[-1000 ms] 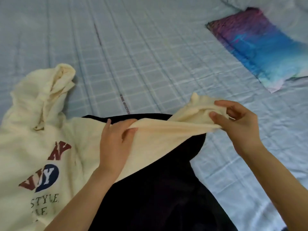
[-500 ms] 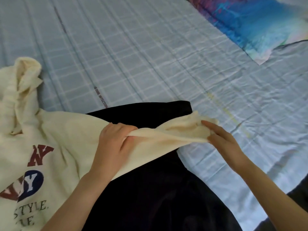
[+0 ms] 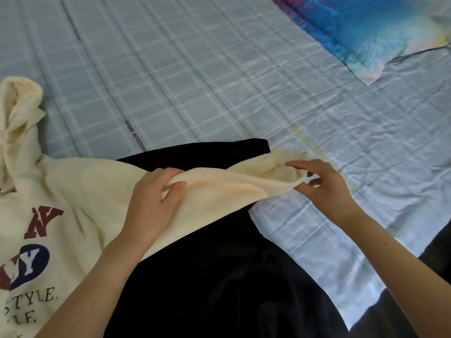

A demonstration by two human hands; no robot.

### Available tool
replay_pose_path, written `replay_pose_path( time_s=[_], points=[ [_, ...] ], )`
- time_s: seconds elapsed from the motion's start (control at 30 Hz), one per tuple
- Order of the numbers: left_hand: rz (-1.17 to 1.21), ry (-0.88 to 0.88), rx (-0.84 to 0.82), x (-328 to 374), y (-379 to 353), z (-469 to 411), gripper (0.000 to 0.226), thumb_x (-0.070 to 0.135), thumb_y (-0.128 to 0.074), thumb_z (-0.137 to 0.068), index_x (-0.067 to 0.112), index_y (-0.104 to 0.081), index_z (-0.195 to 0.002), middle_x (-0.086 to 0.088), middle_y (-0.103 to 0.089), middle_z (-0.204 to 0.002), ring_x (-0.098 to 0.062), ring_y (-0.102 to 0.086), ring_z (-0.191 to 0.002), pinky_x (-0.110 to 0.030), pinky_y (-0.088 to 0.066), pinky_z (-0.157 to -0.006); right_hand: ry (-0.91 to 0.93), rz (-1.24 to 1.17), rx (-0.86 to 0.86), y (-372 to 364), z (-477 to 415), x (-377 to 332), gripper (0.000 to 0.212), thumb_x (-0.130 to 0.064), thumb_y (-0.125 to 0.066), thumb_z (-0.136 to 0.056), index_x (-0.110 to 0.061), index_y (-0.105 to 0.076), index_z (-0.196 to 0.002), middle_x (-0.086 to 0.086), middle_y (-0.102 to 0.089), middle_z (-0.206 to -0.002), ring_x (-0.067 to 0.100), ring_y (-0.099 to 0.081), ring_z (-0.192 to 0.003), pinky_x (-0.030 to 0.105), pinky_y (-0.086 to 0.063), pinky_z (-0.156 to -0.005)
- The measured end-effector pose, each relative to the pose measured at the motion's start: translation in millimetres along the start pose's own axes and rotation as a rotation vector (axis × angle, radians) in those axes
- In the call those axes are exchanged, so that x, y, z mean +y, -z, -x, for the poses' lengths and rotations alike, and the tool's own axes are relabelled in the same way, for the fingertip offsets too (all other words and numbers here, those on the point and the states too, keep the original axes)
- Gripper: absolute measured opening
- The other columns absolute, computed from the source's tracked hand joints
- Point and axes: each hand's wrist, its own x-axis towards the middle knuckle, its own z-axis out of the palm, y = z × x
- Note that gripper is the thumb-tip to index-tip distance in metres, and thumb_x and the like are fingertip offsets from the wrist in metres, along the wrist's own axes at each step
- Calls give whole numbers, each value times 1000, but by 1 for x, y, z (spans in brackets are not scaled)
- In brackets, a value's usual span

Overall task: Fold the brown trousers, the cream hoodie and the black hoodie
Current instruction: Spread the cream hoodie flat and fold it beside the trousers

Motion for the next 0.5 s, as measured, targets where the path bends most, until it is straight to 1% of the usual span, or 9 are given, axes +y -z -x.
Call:
replay_pose_path(
  time_s=[0.03, 0.07, 0.13, 0.2, 0.3, 0.37, 0.4, 0.43, 0.5],
  points=[
    [-51, -20, -14, 3, 0, 0, 29, 31, -62, -93, 19, -66, -119, 5, -62, -96, -22, -56, -97, -33, -36, -94, -3, 5, 7, 0, 0, 0, 41, -12, -78, -83, -42, -67, -108, -13, -59, -103, 18, -51, -98, 8, -42, -74],
    [-116, -49, -34, 8, -1, 1, 34, 38, -62, -92, 22, -64, -123, 5, -62, -99, -22, -55, -99, -40, -33, -105, -2, 9, 12, 0, 1, 0, 42, -12, -78, -83, -45, -65, -106, -13, -57, -101, 18, -50, -99, 8, -41, -74],
    [-190, -123, -88, 23, -6, -1, 43, 47, -62, -90, 28, -59, -128, 7, -63, -104, -20, -55, -106, -47, -13, -118, 6, 15, 10, 0, 1, 0, 43, -12, -77, -83, -46, -65, -106, -14, -55, -99, 19, -50, -100, 11, -42, -75],
    [-181, -200, -121, 41, -15, -3, 46, 51, -58, -88, 29, -59, -128, 11, -63, -106, -17, -55, -109, -46, -5, -120, 19, 18, 6, 0, 1, 1, 41, -11, -77, -83, -43, -66, -108, -14, -54, -98, 19, -51, -100, 14, -42, -76],
    [-136, -303, -87, 63, -32, -6, 34, 45, -66, -87, 25, -69, -114, 10, -66, -95, -17, -59, -100, -48, -10, -120, 34, 2, 9, 0, 4, 2, 40, -11, -78, -82, -38, -68, -110, -15, -54, -98, 18, -52, -98, 12, -44, -76],
    [-120, -360, -65, 72, -42, -7, 21, 36, -72, -87, 21, -73, -101, 7, -66, -87, -18, -60, -89, -48, -22, -117, 29, -54, 1, 0, 6, 4, 42, -7, -79, -82, -36, -69, -110, -13, -55, -101, 14, -57, -97, 16, -48, -78],
    [-103, -372, -68, 74, -46, -8, 17, 34, -72, -87, 20, -74, -96, 7, -65, -83, -18, -60, -83, -47, -33, -111, 23, -96, -18, 1, 7, 4, 44, -2, -78, -81, -35, -69, -110, -11, -56, -104, 12, -60, -97, 17, -50, -79],
    [-75, -366, -75, 74, -49, -8, 14, 33, -72, -88, 20, -74, -91, 8, -64, -79, -18, -58, -78, -44, -41, -100, 14, -142, -45, 2, 8, 4, 49, 6, -75, -81, -33, -70, -110, -7, -58, -107, 9, -62, -99, 17, -52, -80],
    [2, -301, -92, 73, -52, -6, 12, 33, -70, -89, 22, -73, -89, 10, -62, -75, -15, -54, -75, -36, -46, -80, -10, -251, -120, 8, 12, 7, 60, 22, -62, -79, -25, -71, -114, 2, -61, -117, 7, -64, -105, 17, -52, -83]
  ],
)
